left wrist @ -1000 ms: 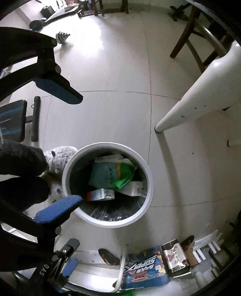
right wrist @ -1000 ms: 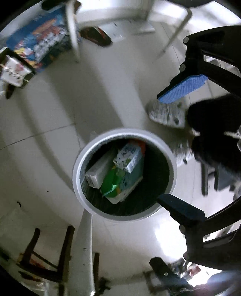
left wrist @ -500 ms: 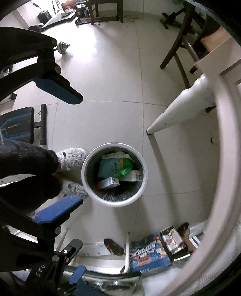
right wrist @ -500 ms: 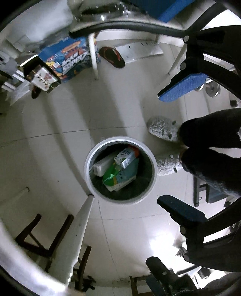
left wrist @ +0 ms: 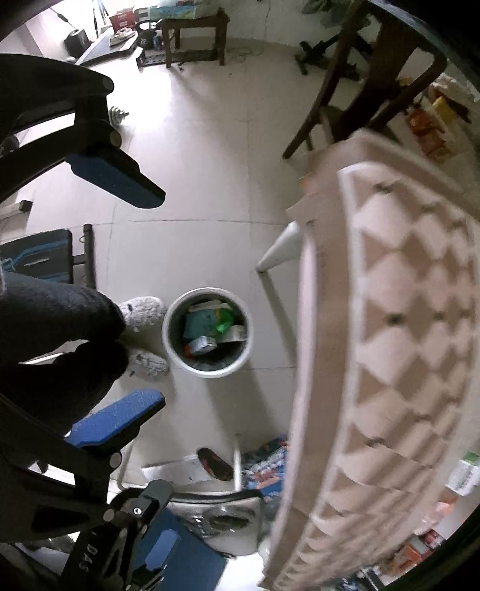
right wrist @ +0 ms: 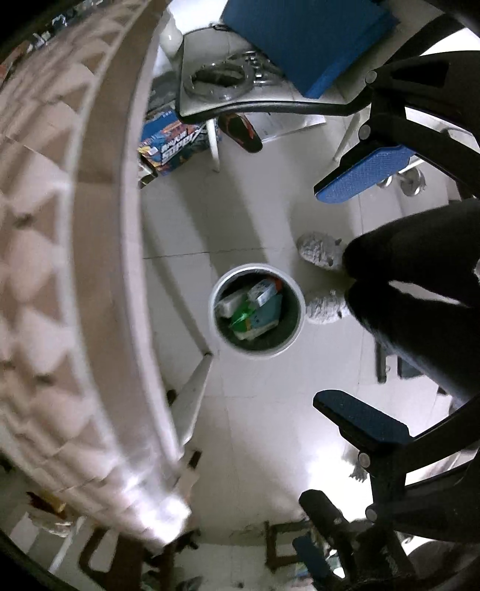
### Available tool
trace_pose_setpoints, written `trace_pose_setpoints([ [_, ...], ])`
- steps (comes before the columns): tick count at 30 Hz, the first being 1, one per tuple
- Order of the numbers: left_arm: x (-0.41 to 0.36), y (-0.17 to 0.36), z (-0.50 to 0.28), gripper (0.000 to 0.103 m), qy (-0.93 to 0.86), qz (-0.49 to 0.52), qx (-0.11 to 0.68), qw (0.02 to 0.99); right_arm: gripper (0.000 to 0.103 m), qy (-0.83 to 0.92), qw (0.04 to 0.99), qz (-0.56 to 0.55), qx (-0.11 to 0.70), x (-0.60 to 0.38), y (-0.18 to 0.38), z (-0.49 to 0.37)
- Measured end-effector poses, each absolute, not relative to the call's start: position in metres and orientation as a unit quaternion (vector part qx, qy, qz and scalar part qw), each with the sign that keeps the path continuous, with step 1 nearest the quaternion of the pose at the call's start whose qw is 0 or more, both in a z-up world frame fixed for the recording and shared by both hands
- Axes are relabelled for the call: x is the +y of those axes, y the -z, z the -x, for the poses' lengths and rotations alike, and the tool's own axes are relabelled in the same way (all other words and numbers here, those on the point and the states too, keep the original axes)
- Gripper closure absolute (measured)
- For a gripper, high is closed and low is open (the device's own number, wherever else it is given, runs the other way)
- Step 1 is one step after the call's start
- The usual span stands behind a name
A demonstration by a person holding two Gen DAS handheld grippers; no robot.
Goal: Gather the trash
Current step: 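Raise both tools from the bin back toward the table, then grasp the white box with the left gripper while the right grasps the orange bag with black packet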
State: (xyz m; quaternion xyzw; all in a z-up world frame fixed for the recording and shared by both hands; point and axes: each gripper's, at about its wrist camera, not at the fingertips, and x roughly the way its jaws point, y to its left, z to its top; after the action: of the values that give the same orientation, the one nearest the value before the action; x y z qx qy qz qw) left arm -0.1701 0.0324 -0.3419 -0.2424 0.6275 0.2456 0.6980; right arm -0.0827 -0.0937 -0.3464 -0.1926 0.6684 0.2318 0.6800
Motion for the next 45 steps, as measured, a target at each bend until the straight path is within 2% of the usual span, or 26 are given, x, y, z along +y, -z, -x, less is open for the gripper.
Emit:
trace_pose_setpoints([
  [5, 0.048, 0.298, 0.137, 0.003, -0.262, 0.235, 0.599, 0.719, 0.001, -0.233, 0.709, 0.143, 0.650, -0.082, 0.280, 0.057],
  [10, 0.062, 0.268, 0.074, 0.003, -0.264, 0.219, 0.576, 0.742, 0.001, -0.213, 0.746, 0.095, 0.624, -0.077, 0.224, -0.006],
  [18, 0.089, 0.240, -0.094, 0.003, -0.273, 0.209, 0.556, 0.757, 0.001, -0.165, 0.767, 0.083, 0.615, -0.082, 0.195, -0.172],
  [26, 0.107, 0.219, -0.308, 0.003, -0.236, 0.236, 0.559, 0.759, 0.001, -0.113, 0.768, 0.035, 0.629, -0.085, 0.196, -0.412],
  [32, 0.110, 0.246, -0.430, 0.003, -0.188, 0.208, 0.609, 0.742, 0.001, -0.092, 0.759, 0.006, 0.645, -0.078, 0.215, -0.546],
  [38, 0.113, 0.284, -0.491, 0.003, -0.168, 0.204, 0.658, 0.705, 0.001, -0.090, 0.740, -0.002, 0.666, -0.069, 0.236, -0.606],
  [45, 0.109, 0.322, -0.509, 0.003, -0.160, 0.190, 0.693, 0.677, 0.001, -0.097, 0.719, -0.008, 0.688, -0.061, 0.263, -0.626],
])
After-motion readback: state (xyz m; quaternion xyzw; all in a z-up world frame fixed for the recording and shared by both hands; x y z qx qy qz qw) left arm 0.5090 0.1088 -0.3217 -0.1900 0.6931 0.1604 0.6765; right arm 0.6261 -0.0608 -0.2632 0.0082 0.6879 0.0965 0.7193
